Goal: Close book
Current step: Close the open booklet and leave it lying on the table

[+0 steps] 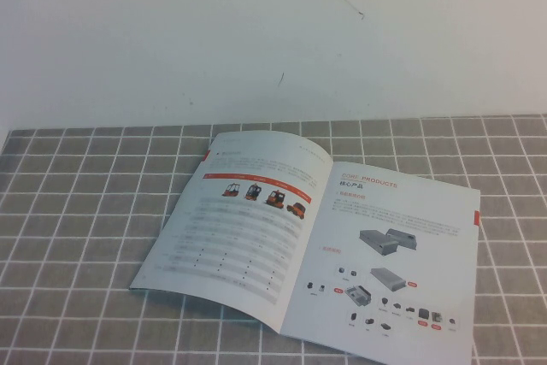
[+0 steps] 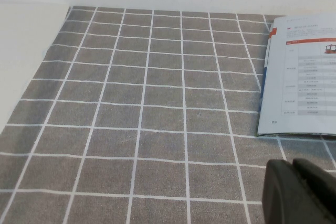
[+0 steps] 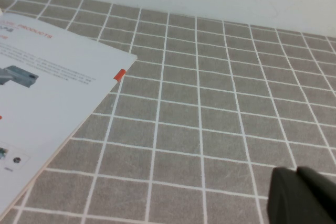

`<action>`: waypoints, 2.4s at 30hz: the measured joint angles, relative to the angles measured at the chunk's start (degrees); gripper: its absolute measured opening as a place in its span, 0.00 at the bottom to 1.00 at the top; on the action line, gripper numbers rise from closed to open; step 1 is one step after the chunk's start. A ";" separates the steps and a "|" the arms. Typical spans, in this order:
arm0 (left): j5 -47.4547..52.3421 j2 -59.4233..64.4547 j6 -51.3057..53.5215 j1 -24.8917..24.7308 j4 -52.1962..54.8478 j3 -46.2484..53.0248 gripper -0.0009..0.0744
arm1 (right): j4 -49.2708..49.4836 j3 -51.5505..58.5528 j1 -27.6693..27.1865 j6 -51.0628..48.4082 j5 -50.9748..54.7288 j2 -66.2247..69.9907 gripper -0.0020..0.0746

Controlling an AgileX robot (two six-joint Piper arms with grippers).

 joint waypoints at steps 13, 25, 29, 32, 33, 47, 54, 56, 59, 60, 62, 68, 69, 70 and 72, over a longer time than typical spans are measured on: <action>-0.49 0.00 0.00 0.00 1.33 0.00 0.01 | 0.00 0.00 0.00 0.00 0.00 0.00 0.02; -12.51 0.00 0.10 0.00 8.55 0.36 0.01 | 0.00 0.00 0.00 0.00 -0.60 0.00 0.02; -12.94 0.00 0.10 0.00 9.71 0.36 0.01 | 0.00 0.21 0.00 0.00 -1.45 0.00 0.02; -13.05 0.00 0.10 0.00 9.98 0.36 0.01 | 0.00 0.21 0.00 0.00 -1.68 0.00 0.02; -13.05 0.00 0.10 0.00 10.06 0.36 0.01 | 0.00 0.21 0.00 0.00 -1.68 0.00 0.02; -6.90 0.00 0.10 0.00 10.25 0.36 0.01 | 0.00 0.21 0.00 0.04 -1.68 0.00 0.02; -6.53 0.00 0.00 0.00 10.25 0.36 0.01 | 0.00 0.21 0.00 0.04 -1.68 0.00 0.02; -6.53 0.00 0.00 0.00 10.25 0.36 0.01 | 0.00 0.21 0.00 0.04 -1.68 0.00 0.02; -6.53 0.00 0.00 0.00 10.25 0.36 0.01 | 0.00 0.21 0.00 0.04 -1.71 0.00 0.02; -6.53 0.00 0.00 0.00 10.25 0.36 0.01 | 0.00 0.21 0.00 0.04 -1.71 0.00 0.02; -1.81 0.00 0.00 0.00 10.25 0.36 0.01 | 0.00 0.21 0.00 0.04 -1.71 0.00 0.02; -0.58 0.00 0.00 0.00 9.57 0.25 0.01 | 0.00 0.21 0.00 0.04 -1.71 0.00 0.02; -0.58 0.00 0.00 0.00 9.57 0.25 0.01 | 0.00 0.21 0.00 0.04 -1.71 0.00 0.02; -0.58 0.00 0.00 0.00 9.57 0.25 0.01 | 0.00 0.21 0.00 0.04 -1.71 0.00 0.02; -0.46 0.00 0.00 0.00 9.57 0.15 0.01 | 0.00 0.21 0.00 0.04 -1.71 0.00 0.02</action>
